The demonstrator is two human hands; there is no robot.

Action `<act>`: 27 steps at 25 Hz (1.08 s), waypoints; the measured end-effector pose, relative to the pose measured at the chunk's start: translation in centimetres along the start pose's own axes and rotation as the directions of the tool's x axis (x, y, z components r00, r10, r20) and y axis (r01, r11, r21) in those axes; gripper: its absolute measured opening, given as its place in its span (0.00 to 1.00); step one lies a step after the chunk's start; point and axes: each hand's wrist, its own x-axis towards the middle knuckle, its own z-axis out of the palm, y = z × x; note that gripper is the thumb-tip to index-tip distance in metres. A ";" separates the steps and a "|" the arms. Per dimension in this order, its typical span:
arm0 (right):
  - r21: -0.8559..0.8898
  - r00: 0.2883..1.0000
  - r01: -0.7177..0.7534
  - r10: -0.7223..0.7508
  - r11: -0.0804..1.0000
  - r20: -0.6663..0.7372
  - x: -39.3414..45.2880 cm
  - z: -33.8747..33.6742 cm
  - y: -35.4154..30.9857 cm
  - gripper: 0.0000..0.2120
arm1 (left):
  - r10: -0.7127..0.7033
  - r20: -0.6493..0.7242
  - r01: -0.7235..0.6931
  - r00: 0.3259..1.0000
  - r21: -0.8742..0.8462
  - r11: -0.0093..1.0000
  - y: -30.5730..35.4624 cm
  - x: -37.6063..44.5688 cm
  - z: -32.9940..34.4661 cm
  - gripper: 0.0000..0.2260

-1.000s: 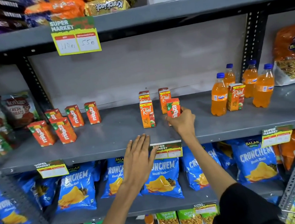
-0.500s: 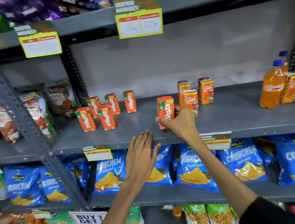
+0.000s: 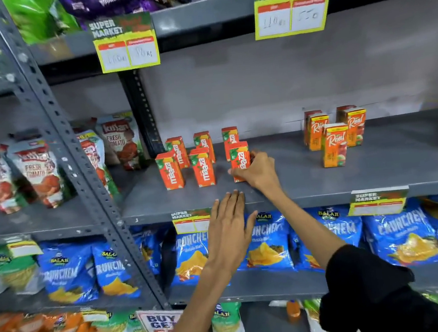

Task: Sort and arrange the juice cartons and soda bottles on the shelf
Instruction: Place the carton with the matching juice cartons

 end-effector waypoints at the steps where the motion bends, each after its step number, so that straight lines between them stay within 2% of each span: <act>1: -0.007 1.000 0.003 -0.003 1.000 0.001 0.0 0.1 0.2 0.18 | -0.007 -0.007 0.007 1.000 -0.006 1.000 0.0 -0.1 0.1 0.29; 4: -0.009 1.000 0.012 -0.012 1.000 0.009 -0.3 0.0 0.3 0.22 | -0.013 -0.023 0.012 1.000 -0.020 1.000 0.1 -0.3 0.3 0.30; 8: 0.036 1.000 -0.003 0.003 0.999 0.007 -1.7 -1.7 0.6 0.39 | -0.021 -0.027 0.020 0.999 -0.043 0.999 0.3 -0.3 0.4 0.30; 10: 0.055 0.995 0.043 -0.038 0.998 -0.092 -2.7 -4.1 1.3 0.36 | -0.023 -0.048 0.019 0.999 -0.082 0.996 0.8 -0.6 0.4 0.26; 15: 0.099 0.923 0.116 -0.070 0.988 -0.377 -4.8 -15.0 5.8 0.13 | 0.008 -0.034 -0.013 0.999 -0.163 0.987 7.8 -0.1 1.2 0.25; 19: 0.032 0.836 0.112 -0.077 0.993 -0.544 -4.5 -25.8 10.8 0.06 | 0.042 -0.044 -0.050 0.998 -0.207 0.977 16.0 1.5 2.2 0.25; 21: -0.009 0.798 0.075 -0.065 0.997 -0.599 -3.7 -30.9 13.3 0.08 | 0.061 -0.060 -0.072 0.996 -0.212 0.975 19.9 2.1 2.9 0.26; 24: -0.136 0.787 -0.034 -0.057 0.990 -0.615 -2.1 -36.6 16.6 0.16 | 0.063 -0.053 -0.073 0.997 -0.217 0.973 23.9 2.5 4.0 0.26; 27: -0.237 0.758 -0.163 -0.032 0.958 -0.651 -0.8 -40.1 19.1 0.22 | 0.059 -0.055 -0.069 0.997 -0.184 0.981 26.3 2.9 5.0 0.24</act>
